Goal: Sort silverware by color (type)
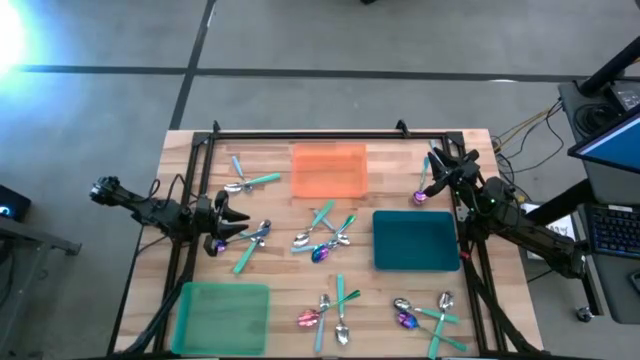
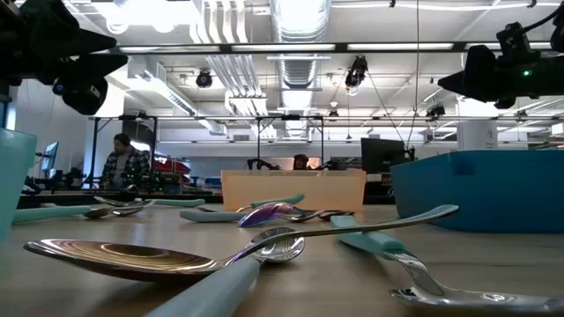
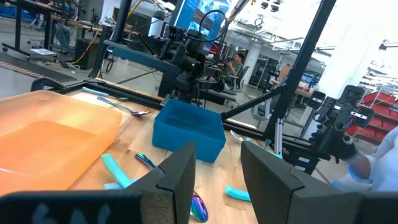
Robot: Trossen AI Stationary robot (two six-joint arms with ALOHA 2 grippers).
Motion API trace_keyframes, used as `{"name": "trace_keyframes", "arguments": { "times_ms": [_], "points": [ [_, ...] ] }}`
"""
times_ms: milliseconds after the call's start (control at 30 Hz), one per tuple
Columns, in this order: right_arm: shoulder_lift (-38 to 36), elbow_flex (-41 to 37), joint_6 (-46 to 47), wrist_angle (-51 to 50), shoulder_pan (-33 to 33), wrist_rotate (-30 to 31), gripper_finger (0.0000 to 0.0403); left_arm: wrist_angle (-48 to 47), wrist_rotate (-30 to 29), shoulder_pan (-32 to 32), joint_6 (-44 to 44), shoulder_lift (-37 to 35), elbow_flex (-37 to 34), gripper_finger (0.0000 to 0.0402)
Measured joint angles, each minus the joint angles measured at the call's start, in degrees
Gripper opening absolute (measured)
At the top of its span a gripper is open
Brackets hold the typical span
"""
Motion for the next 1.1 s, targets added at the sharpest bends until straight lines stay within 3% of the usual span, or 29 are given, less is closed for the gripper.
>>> {"name": "trace_keyframes", "arguments": {
  "times_ms": [533,733,967,1100],
  "points": [
    [0.0,0.0,4.5,5.4,0.0,1.6,0.0098,0.0,0.0,0.0,0.0,0.0,0.0,0.0114],
    [0.0,0.0,15.3,5.2,0.0,1.5,0.0098,0.0,0.0,0.0,0.0,0.0,0.0,0.0114],
    [0.0,0.0,17.5,6.4,0.0,1.5,0.0098,0.0,0.0,0.0,0.0,0.0,0.0,0.0114],
    [0.0,0.0,27.4,8.9,-0.1,1.8,0.0098,0.0,0.0,0.0,0.0,0.0,0.0,0.0114]
  ]
}}
